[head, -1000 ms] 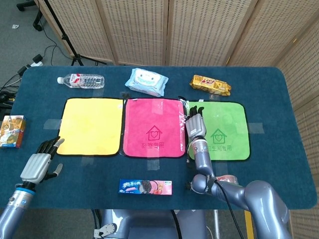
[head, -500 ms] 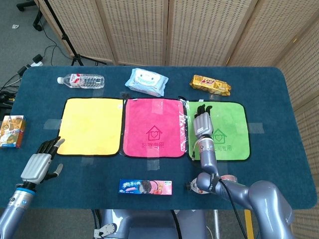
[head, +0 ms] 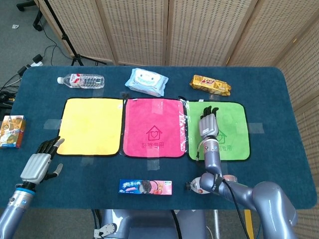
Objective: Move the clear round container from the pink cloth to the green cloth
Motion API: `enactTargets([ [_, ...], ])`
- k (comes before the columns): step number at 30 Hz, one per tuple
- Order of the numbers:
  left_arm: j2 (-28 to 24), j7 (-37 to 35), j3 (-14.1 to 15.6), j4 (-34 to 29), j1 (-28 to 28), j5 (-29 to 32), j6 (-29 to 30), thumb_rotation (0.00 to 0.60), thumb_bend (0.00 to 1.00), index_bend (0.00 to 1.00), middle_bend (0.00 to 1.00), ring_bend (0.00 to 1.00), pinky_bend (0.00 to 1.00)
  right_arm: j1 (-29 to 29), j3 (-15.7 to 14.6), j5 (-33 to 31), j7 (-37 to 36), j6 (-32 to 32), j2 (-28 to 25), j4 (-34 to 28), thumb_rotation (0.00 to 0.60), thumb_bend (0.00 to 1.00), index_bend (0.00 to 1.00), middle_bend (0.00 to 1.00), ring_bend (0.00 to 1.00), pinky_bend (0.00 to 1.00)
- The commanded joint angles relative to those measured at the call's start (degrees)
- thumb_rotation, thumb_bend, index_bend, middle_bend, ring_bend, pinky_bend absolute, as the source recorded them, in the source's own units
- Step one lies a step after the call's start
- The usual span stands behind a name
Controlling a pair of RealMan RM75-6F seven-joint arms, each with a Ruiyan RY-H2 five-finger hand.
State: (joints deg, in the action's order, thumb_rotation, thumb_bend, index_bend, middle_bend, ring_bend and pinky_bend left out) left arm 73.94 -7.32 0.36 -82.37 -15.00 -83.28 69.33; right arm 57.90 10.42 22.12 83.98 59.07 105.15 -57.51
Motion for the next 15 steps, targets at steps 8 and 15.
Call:
enactTargets([
  [8, 0.0, 0.3, -0.2, 0.0, 0.1, 0.0, 0.4, 0.600, 0.45, 0.00, 0.00, 0.00, 0.05, -0.2, 0.1, 2.9, -1.8, 1.8, -2.1, -4.1, 0.600, 0.69, 0.16, 0.04, 0.00, 0.12],
  [15, -0.2, 0.3, -0.5, -0.1, 0.3, 0.1, 1.2, 0.600, 0.45, 0.00, 0.00, 0.00, 0.05, -0.6, 0.2, 14.3, -10.0, 6.7, -5.5, -11.9, 0.600, 0.57, 0.16, 0.02, 0.00, 0.11],
])
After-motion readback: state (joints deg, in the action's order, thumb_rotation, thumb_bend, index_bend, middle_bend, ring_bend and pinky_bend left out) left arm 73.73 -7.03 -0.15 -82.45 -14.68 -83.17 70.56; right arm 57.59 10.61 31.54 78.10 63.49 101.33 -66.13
